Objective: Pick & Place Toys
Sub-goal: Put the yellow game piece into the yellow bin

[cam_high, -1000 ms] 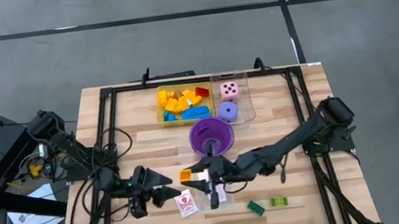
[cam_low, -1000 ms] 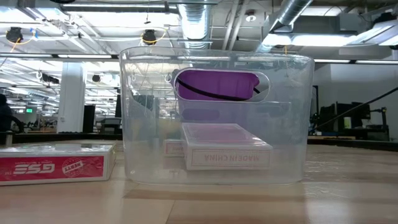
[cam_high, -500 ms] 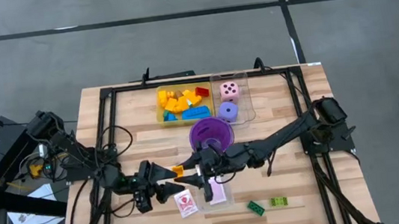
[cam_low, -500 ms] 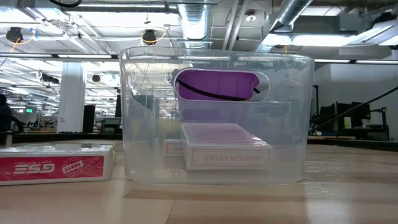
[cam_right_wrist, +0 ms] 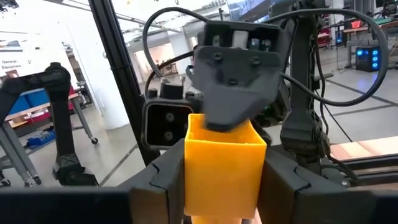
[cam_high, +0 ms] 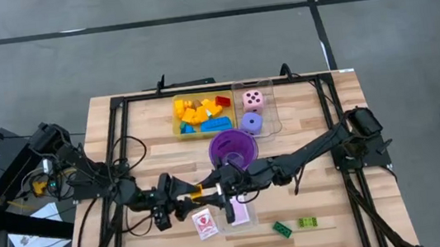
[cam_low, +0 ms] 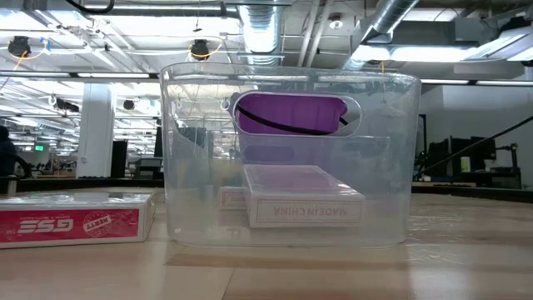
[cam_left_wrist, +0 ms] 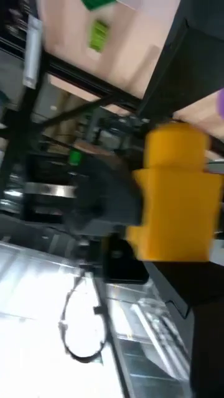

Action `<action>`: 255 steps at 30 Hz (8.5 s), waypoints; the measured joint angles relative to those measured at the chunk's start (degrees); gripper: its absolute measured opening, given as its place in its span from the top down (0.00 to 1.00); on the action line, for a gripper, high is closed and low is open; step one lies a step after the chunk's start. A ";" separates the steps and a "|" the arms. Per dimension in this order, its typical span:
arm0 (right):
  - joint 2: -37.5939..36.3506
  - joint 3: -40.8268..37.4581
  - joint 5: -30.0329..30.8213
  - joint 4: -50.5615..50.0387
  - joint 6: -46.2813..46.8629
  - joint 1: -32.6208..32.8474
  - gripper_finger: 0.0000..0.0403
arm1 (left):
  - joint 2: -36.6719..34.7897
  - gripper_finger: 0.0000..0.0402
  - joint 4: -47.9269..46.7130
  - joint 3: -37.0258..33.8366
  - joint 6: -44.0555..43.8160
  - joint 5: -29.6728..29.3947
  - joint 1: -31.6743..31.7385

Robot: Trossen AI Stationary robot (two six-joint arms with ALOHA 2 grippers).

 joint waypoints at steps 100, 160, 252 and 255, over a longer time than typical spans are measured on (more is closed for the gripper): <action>-40.28 -18.95 39.52 -33.95 -13.04 33.20 0.37 | 0.02 0.79 -2.94 -0.02 -35.17 -40.92 -1.31; -40.79 -18.84 37.09 -27.16 -25.79 34.58 0.37 | -1.25 0.29 -55.24 -16.06 -107.40 5.07 1.74; -40.88 -18.84 37.36 -24.87 -32.65 34.61 0.37 | 21.46 0.68 -24.94 5.65 -92.96 15.33 69.41; -40.88 -18.84 37.36 -25.03 -32.63 34.58 0.37 | 21.27 0.67 -24.71 5.66 -92.92 15.31 69.41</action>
